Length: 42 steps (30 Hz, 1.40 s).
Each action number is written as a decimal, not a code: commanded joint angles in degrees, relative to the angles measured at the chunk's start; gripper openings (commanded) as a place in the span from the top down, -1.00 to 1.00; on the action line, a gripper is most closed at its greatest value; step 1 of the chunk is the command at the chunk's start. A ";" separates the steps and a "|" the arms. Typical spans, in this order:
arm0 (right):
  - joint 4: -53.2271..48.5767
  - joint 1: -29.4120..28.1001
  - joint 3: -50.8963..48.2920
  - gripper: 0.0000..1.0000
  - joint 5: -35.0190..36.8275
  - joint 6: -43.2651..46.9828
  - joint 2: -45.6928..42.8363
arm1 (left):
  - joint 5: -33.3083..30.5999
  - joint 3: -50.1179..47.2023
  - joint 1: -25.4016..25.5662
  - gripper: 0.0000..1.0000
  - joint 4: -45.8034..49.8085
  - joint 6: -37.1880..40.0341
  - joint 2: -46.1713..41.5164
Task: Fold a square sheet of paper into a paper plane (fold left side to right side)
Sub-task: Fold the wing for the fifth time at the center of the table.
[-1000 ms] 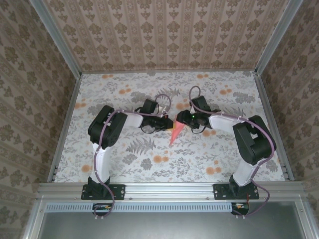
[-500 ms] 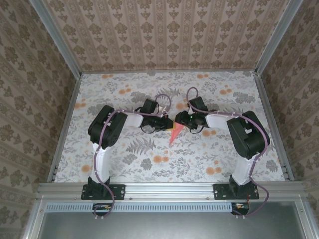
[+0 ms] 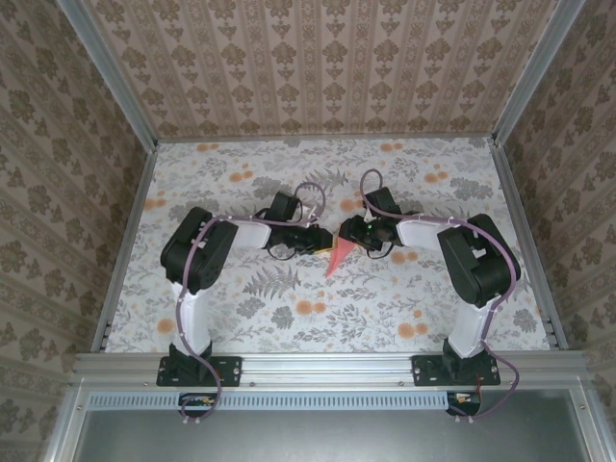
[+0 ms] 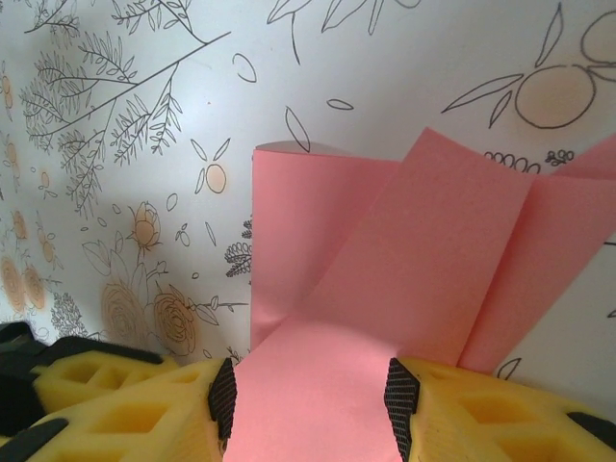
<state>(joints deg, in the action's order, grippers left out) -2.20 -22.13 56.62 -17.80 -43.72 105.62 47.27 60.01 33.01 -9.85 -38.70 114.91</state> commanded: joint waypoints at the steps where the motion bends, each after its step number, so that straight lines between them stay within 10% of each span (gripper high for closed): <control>1: -6.15 0.29 -0.72 0.01 3.65 -0.48 3.45 | -1.39 -3.05 -1.20 0.52 2.26 2.09 -5.92; 11: -5.69 0.33 -0.81 0.04 3.30 -0.53 3.37 | 0.50 -6.23 4.40 0.77 4.53 0.47 -13.22; 42: -6.86 0.23 -0.29 0.07 3.19 0.15 3.52 | -7.21 4.39 8.56 0.69 16.98 8.04 -2.81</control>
<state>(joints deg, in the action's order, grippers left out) -3.11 -22.13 57.08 -17.72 -43.68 105.86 41.87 62.61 41.28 4.05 -33.32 111.09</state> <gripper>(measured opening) 0.464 0.152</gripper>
